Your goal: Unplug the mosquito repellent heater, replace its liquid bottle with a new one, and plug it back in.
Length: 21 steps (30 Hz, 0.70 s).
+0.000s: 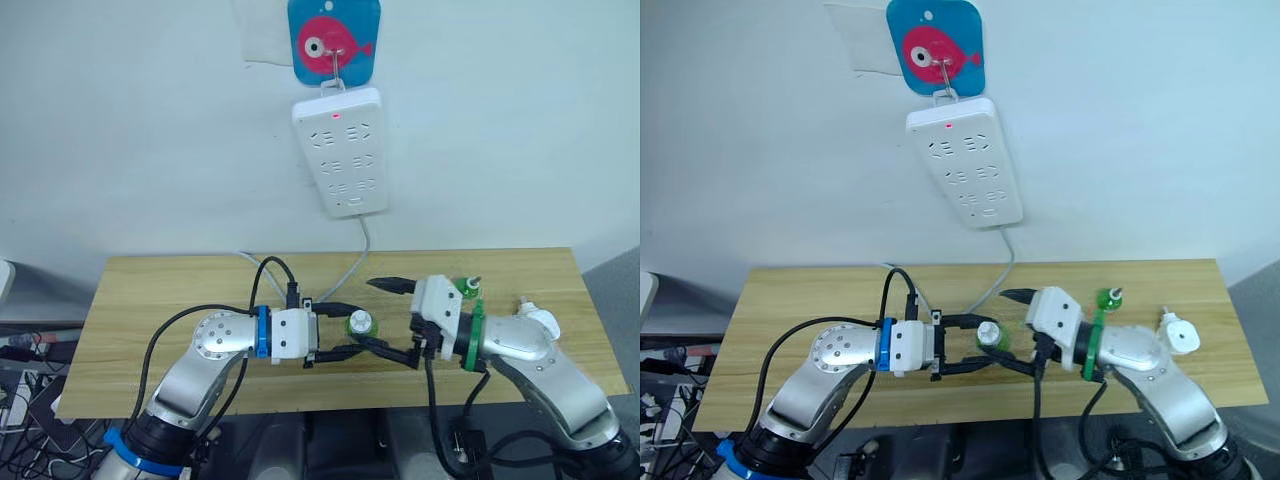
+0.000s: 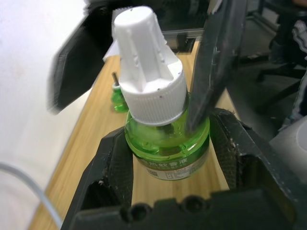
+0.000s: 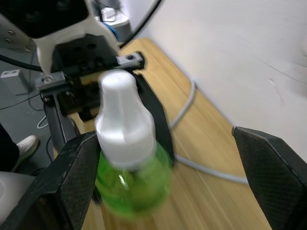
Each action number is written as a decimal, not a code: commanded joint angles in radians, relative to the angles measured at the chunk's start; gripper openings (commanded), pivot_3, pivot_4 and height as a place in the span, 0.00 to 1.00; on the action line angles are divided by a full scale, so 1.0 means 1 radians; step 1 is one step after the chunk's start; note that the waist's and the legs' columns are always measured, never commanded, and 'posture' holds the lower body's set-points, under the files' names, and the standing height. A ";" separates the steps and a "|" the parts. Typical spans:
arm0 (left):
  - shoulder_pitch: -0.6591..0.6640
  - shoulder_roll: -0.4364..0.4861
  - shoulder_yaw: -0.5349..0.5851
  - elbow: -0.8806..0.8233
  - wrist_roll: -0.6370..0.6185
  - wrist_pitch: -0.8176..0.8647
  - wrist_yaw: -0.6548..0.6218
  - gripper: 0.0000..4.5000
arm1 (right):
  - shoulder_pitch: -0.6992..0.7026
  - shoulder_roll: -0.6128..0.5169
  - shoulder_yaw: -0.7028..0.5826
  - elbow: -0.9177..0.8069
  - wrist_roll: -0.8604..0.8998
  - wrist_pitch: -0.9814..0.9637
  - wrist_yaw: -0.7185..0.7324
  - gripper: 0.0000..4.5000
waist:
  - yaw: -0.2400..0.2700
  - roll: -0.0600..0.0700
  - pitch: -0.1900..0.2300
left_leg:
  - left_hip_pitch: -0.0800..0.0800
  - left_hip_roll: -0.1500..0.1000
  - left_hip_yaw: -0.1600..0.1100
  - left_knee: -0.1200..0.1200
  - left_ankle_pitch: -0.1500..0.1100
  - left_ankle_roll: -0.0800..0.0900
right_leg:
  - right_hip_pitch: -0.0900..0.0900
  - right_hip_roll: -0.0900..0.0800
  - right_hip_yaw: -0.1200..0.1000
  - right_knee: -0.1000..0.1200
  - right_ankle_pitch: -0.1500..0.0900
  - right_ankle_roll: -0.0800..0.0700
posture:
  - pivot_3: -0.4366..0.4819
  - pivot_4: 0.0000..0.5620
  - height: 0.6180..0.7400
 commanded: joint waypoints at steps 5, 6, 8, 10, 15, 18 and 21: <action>0.016 0.002 -0.001 -0.037 -0.011 -0.018 -0.009 0.50 | 0.068 -0.051 -0.124 -0.114 0.102 0.037 0.010 0.99 | 0.002 0.000 -0.012 | 0.000 0.000 0.000 0.000 0.000 0.000 | 0.000 0.000 0.000 0.000 0.000 0.000 | 0.37 0.44 1.00; 0.016 0.002 -0.002 -0.037 -0.011 -0.018 -0.011 0.50 | 0.077 -0.059 -0.126 -0.121 0.112 0.037 0.020 0.99 | 0.002 0.001 -0.014 | 0.000 0.000 0.000 0.000 0.000 0.000 | 0.000 0.000 0.000 0.000 0.000 0.000 | 0.37 0.44 1.00; 0.015 0.003 -0.002 -0.035 -0.012 -0.019 -0.014 0.50 | 0.089 -0.073 -0.128 -0.132 0.138 0.038 0.043 0.99 | 0.002 0.001 -0.016 | 0.000 0.000 0.000 0.000 0.000 0.000 | 0.000 0.000 0.000 0.000 0.000 0.000 | 0.37 0.44 1.00; 0.010 0.002 -0.004 -0.029 -0.011 -0.020 -0.018 0.50 | 0.086 -0.077 -0.120 -0.147 0.200 0.061 0.070 0.99 | 0.001 0.001 -0.016 | 0.000 0.000 0.000 0.000 0.000 0.000 | 0.001 0.000 0.000 0.000 0.000 0.000 | 0.37 0.45 1.00; -0.008 -0.004 -0.007 -0.015 -0.008 -0.020 -0.024 0.50 | 0.009 0.006 -0.017 -0.170 0.240 0.118 0.006 0.99 | -0.001 0.001 -0.017 | 0.000 0.001 0.000 0.000 0.000 0.000 | 0.001 0.001 0.000 0.000 0.000 0.000 | 0.37 0.47 1.00; -0.014 -0.006 -0.009 -0.013 -0.007 -0.016 -0.025 0.50 | -0.036 0.056 0.024 -0.145 0.212 0.124 -0.032 0.99 | 0.000 0.001 -0.017 | 0.000 0.000 0.000 0.000 0.000 0.000 | 0.001 0.001 0.000 0.000 0.000 0.000 | 0.38 0.48 1.00; -0.017 -0.006 -0.010 -0.014 -0.007 -0.012 -0.025 0.50 | -0.052 0.063 0.036 -0.127 0.193 0.115 -0.037 0.85 | 0.003 0.001 -0.017 | 0.000 0.000 -0.001 0.000 0.000 0.000 | 0.001 0.000 0.000 0.000 0.000 0.000 | 0.38 0.50 1.00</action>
